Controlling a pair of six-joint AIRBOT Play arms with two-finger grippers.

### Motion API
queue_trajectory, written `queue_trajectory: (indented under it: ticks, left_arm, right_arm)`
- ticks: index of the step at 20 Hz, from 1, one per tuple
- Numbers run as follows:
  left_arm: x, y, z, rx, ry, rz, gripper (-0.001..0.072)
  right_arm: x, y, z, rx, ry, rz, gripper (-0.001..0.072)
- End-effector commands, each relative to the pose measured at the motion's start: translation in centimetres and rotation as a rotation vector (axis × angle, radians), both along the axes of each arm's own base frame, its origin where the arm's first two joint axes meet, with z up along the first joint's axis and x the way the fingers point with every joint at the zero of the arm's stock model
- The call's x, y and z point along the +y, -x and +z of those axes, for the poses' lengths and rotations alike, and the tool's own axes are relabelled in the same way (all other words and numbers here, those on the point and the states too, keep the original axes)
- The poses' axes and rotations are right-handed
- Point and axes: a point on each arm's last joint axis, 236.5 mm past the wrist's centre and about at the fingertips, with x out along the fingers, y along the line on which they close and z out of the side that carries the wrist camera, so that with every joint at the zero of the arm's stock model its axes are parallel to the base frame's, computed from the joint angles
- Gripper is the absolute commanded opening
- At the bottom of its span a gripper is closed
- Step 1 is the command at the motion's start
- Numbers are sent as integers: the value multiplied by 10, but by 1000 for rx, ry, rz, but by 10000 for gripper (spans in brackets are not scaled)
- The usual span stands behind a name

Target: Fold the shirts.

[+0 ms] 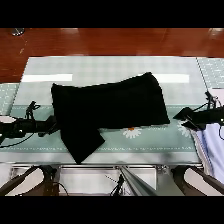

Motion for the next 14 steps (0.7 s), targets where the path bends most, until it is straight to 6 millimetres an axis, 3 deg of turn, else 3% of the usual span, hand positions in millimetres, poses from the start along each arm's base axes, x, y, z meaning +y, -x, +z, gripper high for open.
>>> queue_trajectory:
  ticks: [1, 5, 9, 10, 11, 13, 14]
  left_arm:
    - [0, 0, 0, -1, 1, -1, 23]
    - [0, 0, 0, 1, 2, 1, 23]
    - [0, -2, 2, -3, 3, 0, 23]
    - [-2, -4, 6, -11, 14, 1, 23]
    - [-4, -10, 13, -34, 28, 1, 24]
    - [-10, -37, 49, -153, 72, -17, 23]
    - [-10, -57, 76, -233, 88, -5, 23]
  right_arm:
    - [21, -6, -17, 18, -42, 31, 624]
    - [47, -34, -22, -5, -97, 50, 624]
    - [80, -41, -29, 16, -123, 134, 574]
    - [85, -42, -29, 15, -119, 158, 346]
    - [89, -48, -25, -4, -115, 175, 29]
    - [90, -69, 2, -62, -118, 225, 37]
    - [90, -88, 29, -117, -116, 254, 37]
